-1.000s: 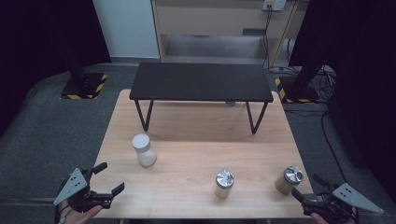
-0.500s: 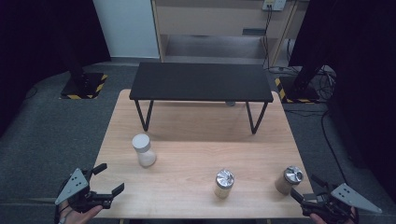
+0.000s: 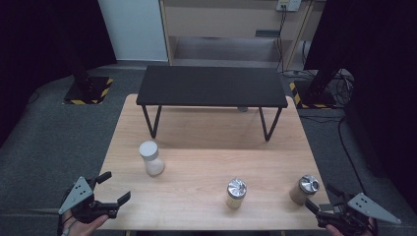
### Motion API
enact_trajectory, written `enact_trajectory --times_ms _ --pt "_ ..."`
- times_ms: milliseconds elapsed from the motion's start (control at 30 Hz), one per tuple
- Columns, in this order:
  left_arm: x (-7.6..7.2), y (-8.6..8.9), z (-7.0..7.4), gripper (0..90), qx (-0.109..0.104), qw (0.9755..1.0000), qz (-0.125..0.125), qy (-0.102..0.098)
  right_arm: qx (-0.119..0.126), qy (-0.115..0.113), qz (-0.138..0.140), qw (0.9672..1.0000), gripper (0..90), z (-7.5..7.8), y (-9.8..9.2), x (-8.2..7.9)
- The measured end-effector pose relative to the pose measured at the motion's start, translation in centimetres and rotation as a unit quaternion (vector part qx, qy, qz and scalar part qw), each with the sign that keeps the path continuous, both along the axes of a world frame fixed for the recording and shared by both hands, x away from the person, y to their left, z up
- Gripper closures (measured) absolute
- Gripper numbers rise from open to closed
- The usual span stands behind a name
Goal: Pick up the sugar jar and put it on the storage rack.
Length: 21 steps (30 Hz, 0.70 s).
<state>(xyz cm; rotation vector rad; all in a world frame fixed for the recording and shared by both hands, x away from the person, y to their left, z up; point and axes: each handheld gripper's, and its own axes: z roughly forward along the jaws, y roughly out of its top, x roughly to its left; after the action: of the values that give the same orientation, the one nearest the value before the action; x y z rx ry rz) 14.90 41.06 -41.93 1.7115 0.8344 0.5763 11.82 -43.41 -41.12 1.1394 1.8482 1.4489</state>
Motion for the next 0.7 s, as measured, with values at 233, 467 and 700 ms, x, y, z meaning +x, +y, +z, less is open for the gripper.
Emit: enact_trajectory --times_ms 233,467,700 --pt "-0.3 -0.4 0.4 1.6 0.011 0.9997 -0.01 0.018 0.004 -0.003 -0.002 1.0 3.1 -0.1 -0.1 -0.1" --pt "-0.6 -0.3 1.9 1.8 0.018 0.9995 -0.011 0.022 0.005 -0.002 0.0 1.0 3.1 -0.1 -0.1 0.0" --pt "-0.2 0.5 3.5 1.7 0.02 0.9995 -0.008 0.023 0.006 -0.003 0.0 1.0 3.0 -0.1 -0.1 0.0"
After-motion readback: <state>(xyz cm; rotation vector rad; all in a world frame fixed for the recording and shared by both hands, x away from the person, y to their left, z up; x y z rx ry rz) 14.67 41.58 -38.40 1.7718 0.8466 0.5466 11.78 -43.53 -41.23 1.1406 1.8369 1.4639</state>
